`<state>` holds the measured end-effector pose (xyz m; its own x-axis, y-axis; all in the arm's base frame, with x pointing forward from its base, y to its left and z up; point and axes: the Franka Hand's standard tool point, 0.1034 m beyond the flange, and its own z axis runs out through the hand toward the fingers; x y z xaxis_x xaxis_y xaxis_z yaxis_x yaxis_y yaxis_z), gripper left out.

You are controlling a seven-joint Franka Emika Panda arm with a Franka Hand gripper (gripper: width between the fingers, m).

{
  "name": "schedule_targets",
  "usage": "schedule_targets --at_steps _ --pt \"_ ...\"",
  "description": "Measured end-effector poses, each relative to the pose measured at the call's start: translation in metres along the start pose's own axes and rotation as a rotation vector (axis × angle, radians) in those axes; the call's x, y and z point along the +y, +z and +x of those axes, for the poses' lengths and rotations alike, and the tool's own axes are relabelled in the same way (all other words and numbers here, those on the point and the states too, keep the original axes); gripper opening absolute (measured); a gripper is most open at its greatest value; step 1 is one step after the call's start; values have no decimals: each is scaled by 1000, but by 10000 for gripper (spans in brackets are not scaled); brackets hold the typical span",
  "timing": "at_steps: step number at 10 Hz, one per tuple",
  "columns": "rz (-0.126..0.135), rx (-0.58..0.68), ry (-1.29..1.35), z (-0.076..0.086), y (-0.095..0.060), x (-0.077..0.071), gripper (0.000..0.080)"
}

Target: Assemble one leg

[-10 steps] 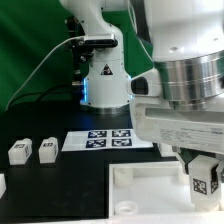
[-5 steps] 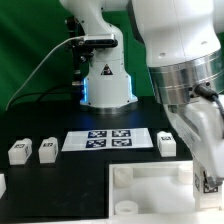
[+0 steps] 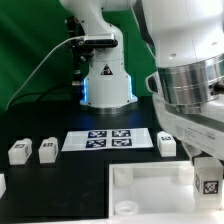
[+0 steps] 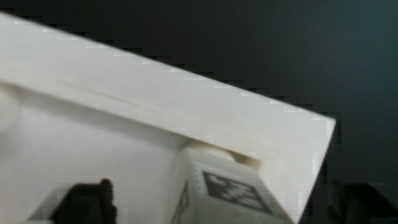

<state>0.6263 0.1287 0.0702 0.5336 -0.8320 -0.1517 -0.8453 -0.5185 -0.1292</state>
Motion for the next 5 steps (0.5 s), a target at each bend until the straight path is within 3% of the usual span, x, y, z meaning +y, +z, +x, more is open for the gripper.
schedule_targets --at_steps 5 --pt "-19 14 -526 3 0 2 649"
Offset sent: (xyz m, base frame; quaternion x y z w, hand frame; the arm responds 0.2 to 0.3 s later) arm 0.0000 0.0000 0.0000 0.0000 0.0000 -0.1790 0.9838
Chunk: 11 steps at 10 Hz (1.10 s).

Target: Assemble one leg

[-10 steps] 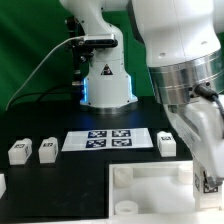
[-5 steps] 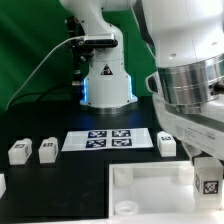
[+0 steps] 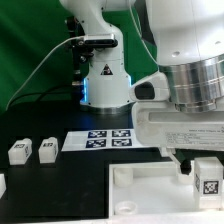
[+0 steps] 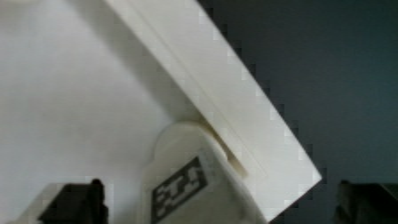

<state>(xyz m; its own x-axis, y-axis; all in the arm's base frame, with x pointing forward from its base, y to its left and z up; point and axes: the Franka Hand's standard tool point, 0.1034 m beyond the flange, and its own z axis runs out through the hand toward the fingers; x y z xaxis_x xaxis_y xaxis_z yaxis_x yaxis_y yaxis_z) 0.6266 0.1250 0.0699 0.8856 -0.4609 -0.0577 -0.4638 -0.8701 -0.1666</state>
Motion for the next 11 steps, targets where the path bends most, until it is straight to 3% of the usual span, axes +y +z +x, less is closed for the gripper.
schedule_targets --at_steps 1,3,4,5,6,7,11 --pt "-60 18 -319 4 -5 -3 649" --pt "-60 18 -444 7 -4 1 649" --pt "-60 19 -396 6 -4 0 560" --pt "-55 20 -337 6 -4 -1 560" --pt "-52 21 -237 6 -3 -1 380" --pt "-52 22 -162 7 -3 2 305" --pt "-45 34 415 9 -3 2 303"
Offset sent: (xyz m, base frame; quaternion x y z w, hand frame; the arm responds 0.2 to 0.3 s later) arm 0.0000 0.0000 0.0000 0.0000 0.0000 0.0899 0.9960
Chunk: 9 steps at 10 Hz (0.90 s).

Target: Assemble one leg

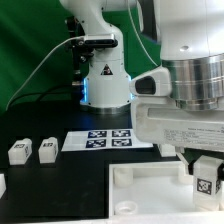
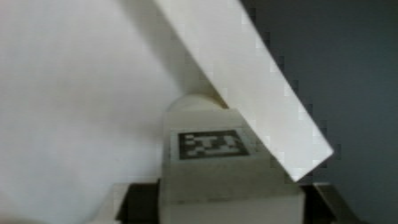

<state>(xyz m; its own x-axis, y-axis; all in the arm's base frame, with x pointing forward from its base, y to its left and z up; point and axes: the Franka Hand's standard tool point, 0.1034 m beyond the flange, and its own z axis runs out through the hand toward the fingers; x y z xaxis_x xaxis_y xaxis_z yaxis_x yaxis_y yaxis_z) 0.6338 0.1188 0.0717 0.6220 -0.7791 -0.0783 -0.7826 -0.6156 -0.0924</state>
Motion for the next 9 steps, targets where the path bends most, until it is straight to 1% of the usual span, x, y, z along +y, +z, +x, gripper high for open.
schedule_targets --at_steps 1,2,4,5,6,8,9 --pt "14 -11 222 -1 1 0 303" --pt "36 -34 400 -2 2 0 302" --pt "60 -73 688 -1 3 -1 302" --pt "79 -81 825 -3 6 -1 299" --pt "75 -79 853 -7 7 -2 299" --pt "78 -73 756 -6 7 -1 297" --pt "83 -70 680 -7 6 -2 418"
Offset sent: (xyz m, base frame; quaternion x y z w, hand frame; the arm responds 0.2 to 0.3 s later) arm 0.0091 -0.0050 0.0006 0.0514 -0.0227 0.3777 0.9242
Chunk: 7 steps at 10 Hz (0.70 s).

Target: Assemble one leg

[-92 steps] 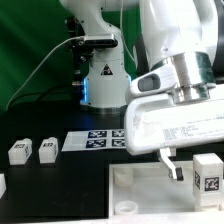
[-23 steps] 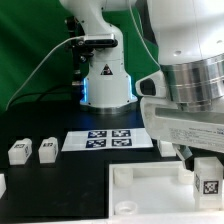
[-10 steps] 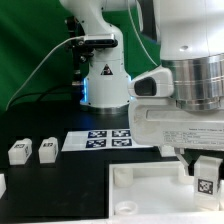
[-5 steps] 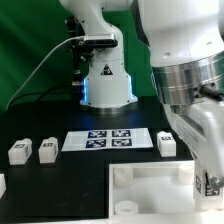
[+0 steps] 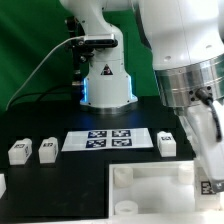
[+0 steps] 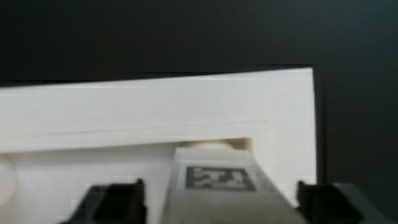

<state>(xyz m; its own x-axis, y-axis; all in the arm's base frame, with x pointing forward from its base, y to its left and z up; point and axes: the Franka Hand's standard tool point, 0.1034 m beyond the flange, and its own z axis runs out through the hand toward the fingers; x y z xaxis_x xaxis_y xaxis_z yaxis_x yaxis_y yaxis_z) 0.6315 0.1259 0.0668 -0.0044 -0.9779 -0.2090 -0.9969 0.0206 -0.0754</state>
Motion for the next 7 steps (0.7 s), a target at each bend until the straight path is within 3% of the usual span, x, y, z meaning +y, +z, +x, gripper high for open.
schedule_targets --at_steps 1,4,7 --pt "-4 18 -239 0 -1 -1 580" --pt "-36 71 -842 0 -2 -3 646" --pt "-49 70 -1140 2 -2 -3 649"
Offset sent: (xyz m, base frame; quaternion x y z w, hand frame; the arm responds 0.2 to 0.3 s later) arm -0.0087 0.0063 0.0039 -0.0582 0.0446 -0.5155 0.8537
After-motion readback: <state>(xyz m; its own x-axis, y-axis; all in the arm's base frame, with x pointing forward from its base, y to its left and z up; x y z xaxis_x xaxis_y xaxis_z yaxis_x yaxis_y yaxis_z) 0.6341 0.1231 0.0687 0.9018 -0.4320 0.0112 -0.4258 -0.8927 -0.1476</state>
